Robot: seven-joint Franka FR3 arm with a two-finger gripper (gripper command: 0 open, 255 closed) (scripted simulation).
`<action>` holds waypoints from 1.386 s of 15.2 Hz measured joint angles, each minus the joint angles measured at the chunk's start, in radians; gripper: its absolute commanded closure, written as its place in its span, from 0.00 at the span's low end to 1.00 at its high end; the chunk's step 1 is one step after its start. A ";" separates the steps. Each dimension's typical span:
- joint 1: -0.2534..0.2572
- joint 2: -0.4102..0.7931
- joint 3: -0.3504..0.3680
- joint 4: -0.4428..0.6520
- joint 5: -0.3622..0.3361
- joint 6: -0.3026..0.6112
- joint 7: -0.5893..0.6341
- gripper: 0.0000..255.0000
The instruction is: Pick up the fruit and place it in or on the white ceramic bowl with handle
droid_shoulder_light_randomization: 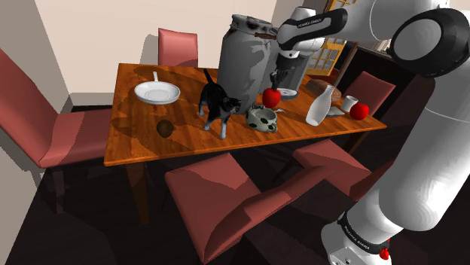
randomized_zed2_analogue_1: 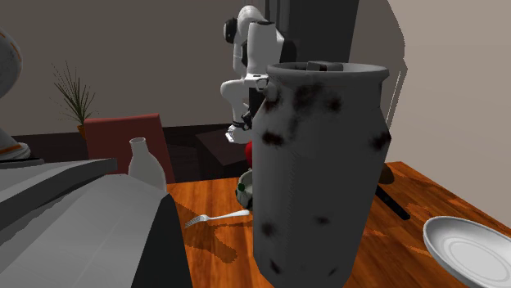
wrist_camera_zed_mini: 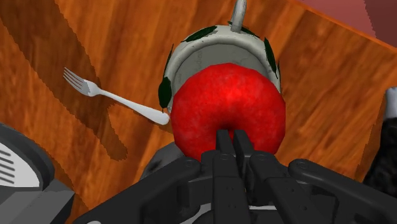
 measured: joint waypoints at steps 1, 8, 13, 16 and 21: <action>0.000 0.001 0.000 -0.011 0.000 0.012 0.000 1.00; -0.002 0.019 0.002 -0.040 0.009 0.058 -0.005 1.00; -0.002 0.019 0.002 -0.040 0.009 0.059 -0.005 0.00; -0.002 0.019 0.002 -0.040 0.009 0.059 -0.005 0.00; 0.004 -0.010 0.000 -0.007 -0.005 -0.001 0.006 0.00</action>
